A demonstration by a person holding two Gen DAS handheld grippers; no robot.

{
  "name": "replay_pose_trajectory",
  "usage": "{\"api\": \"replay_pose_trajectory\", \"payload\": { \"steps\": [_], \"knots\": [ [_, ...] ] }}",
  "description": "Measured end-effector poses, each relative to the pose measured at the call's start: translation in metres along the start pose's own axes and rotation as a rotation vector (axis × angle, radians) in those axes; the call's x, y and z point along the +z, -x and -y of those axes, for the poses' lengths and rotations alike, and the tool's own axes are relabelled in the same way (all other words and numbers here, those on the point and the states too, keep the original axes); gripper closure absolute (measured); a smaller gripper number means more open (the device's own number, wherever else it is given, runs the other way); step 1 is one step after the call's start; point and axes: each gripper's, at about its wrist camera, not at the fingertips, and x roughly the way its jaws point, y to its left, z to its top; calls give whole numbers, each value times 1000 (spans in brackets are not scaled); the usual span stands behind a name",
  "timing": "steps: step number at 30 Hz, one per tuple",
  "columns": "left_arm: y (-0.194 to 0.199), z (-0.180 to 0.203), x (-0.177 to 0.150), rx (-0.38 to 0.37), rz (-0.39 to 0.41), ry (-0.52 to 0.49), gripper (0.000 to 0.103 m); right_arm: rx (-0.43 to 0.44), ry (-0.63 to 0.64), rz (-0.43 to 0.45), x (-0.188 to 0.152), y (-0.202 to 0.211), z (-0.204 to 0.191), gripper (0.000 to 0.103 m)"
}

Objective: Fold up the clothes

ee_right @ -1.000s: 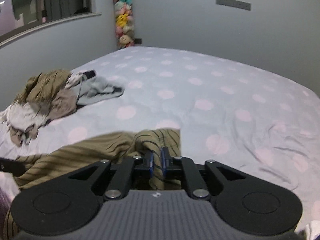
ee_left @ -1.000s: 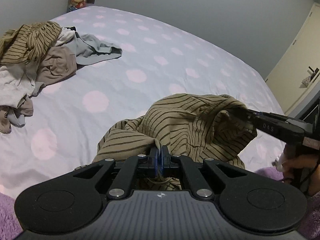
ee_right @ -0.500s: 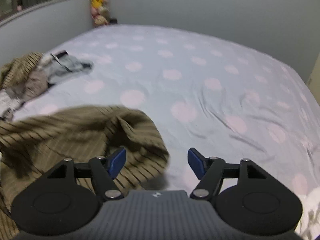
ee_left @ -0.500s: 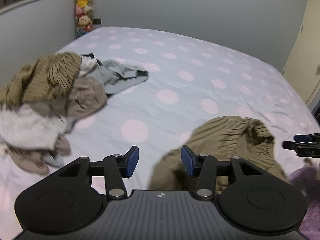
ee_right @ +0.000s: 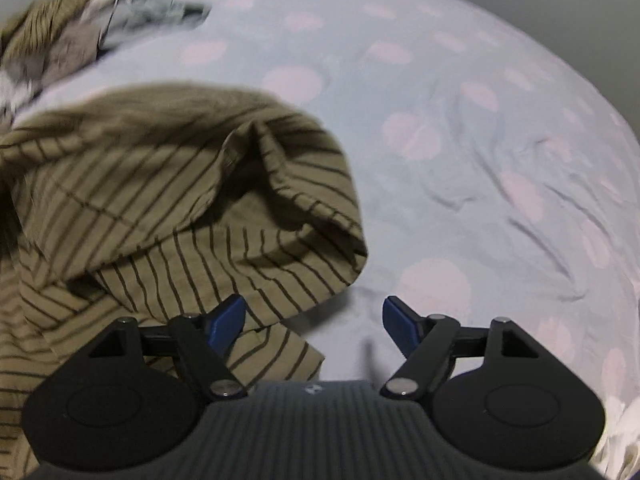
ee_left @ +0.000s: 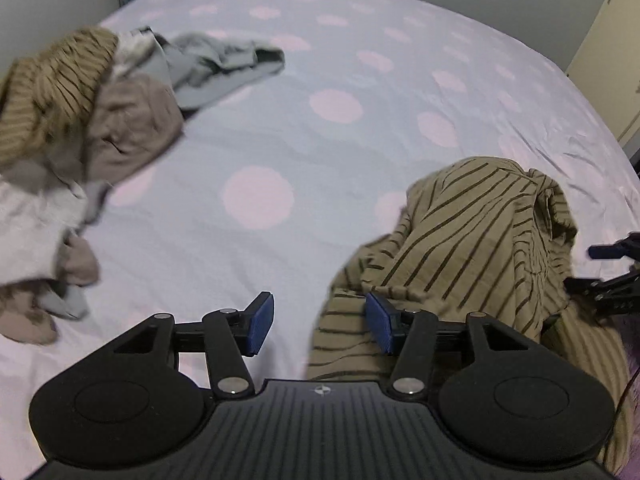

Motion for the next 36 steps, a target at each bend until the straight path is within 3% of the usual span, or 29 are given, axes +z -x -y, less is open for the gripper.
{"api": "replay_pose_trajectory", "payload": {
  "steps": [1, 3, 4, 8, 13, 16, 19, 20, 22, 26, 32, 36],
  "knots": [
    [-2, 1, 0, -10, -4, 10, 54, 20, 20, -19, 1, -4, -3, 41],
    [-5, 2, -1, -23, -5, 35, 54, 76, 67, -41, 1, -10, -10, 95],
    [-7, 2, -2, -29, -5, 48, 54, 84, 87, -49, 1, -12, -14, 100],
    [-9, 2, -3, -19, -7, 53, 54, 53, 53, -22, 3, -9, -6, 103],
    [-5, -4, -2, -13, 6, 89, 54, -96, 1, 41, 16, 4, 27, 103],
    [-4, -6, -2, -9, 10, 99, 54, -74, -33, 33, 24, 10, 43, 102],
    [-8, -5, -1, -11, 3, 103, 54, 38, -40, 7, 27, 6, 41, 79],
    [-8, -4, -1, -14, 0, 102, 54, 77, -39, -5, 27, 2, 36, 49],
    [-9, -2, -3, -17, -3, 97, 54, 131, -34, -24, 23, -7, 22, 29],
    [-11, 0, -6, -12, -15, 93, 54, 161, -21, -95, 21, -30, -1, 31],
    [-12, 0, -8, 5, -21, 102, 54, 148, 43, -101, 12, -32, -20, 83],
    [-7, 2, -7, 7, -12, 109, 54, 119, 30, -69, 11, -20, -10, 90]
  ]
}}
